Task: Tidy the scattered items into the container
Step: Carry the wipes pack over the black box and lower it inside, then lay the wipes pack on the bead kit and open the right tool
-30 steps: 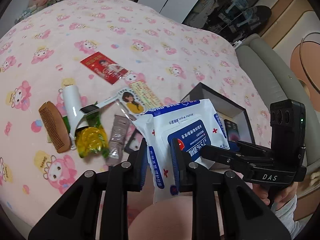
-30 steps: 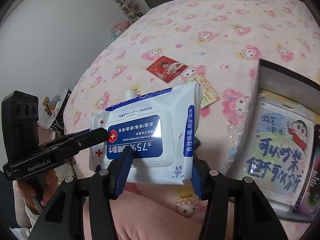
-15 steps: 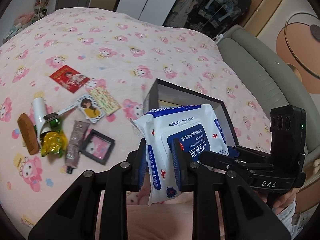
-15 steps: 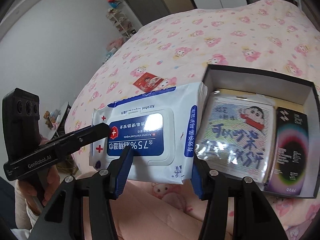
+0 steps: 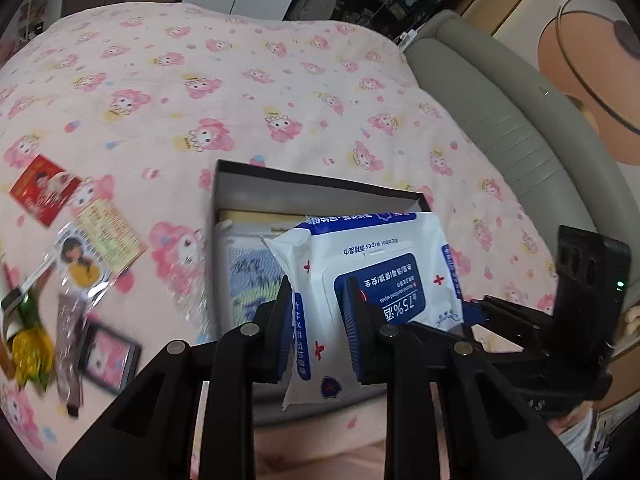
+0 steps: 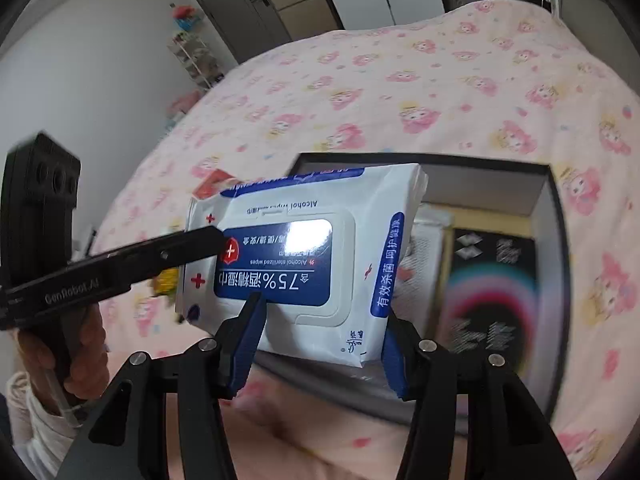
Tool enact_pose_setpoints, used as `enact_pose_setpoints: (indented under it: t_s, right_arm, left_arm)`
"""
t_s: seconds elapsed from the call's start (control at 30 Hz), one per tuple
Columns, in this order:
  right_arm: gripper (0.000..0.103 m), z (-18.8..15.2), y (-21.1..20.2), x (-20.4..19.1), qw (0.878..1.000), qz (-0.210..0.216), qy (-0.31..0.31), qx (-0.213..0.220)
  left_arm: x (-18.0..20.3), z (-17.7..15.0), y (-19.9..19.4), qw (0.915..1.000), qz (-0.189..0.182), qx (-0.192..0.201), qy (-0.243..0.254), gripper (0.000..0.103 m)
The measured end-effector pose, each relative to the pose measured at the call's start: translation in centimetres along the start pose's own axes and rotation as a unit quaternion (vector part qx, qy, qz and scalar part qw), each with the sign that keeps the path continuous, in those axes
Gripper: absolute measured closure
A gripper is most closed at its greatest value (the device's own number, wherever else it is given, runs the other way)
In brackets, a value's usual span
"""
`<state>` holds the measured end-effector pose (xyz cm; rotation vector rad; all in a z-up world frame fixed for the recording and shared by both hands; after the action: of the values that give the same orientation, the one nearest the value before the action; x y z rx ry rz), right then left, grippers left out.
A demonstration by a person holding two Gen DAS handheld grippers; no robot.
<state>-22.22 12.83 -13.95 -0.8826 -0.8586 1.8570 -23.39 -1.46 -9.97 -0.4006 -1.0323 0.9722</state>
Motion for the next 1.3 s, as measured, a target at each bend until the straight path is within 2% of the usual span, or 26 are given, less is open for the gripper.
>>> enact_pose_setpoints:
  t_s: [0.1,0.23,0.43,0.63,0.7,0.8,0.93,1.1,1.23,1.3]
  right_arm:
    - [0.054,1.7,2.0,1.9,1.000,-0.025,-0.010,-0.017]
    - [0.054,2.8,4.8,3.4,0.999,-0.015,-0.004,-0.039]
    - [0.054,1.2,7.8,4.1,0.997,0.002,0.008,-0.078]
    - [0.054,0.1,8.8,4.6,0.995,0.011,0.024,-0.097]
    - [0.053,-0.1,9.0,4.7,0.995,0.009,0.026,-0.100]
    - [0.053,-0.4,9.2,4.8,0.994,0.004,0.028,-0.105]
    - [0.053,-0.8,9.3,5.0,0.993,-0.004,0.029,-0.112]
    - [0.053,-0.3,6.5,6.1,0.995,-0.052,0.009,-0.080]
    - [0.053,0.0,5.2,7.1,0.991,-0.116,-0.028,-0.068]
    - [0.053,-0.3,5.2,7.4,0.990,-0.115,-0.027,-0.075]
  left_arm:
    - [-0.7,1.5,3.1,0.9998,0.004,-0.015,-0.009,0.081]
    - [-2.1,2.2,5.1,0.9992,0.022,-0.027,-0.018,0.081]
    - [-3.5,0.9,7.0,0.9974,0.048,-0.049,-0.021,0.079]
    - [-3.4,0.3,7.8,0.9953,0.072,-0.064,-0.006,0.074]
    - [-3.7,0.1,8.1,0.9944,0.078,-0.070,-0.010,0.073]
    - [-3.9,0.0,8.5,0.9918,0.105,-0.074,-0.001,0.073]
    - [-3.7,0.1,8.2,0.9900,0.124,-0.067,0.011,0.073]
    - [-2.0,-0.5,6.7,0.9915,0.106,-0.062,0.043,0.071]
    - [-0.8,-1.8,6.5,0.9917,0.074,-0.089,0.056,0.067]
    - [-0.4,-2.3,7.0,0.9905,0.066,-0.105,0.059,0.067]
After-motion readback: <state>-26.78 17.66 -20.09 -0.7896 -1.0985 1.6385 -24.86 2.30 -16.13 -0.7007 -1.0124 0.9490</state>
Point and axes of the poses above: each gripper's, at about its wrist camera, not at the fingertips, and y roughly the way its jaws point, x to its right, z to its top, the point moved 5 cm from there along y, roughly the way its jaws point, and after that the axes turned 8 degrees about -z, right-handed, at the moved point
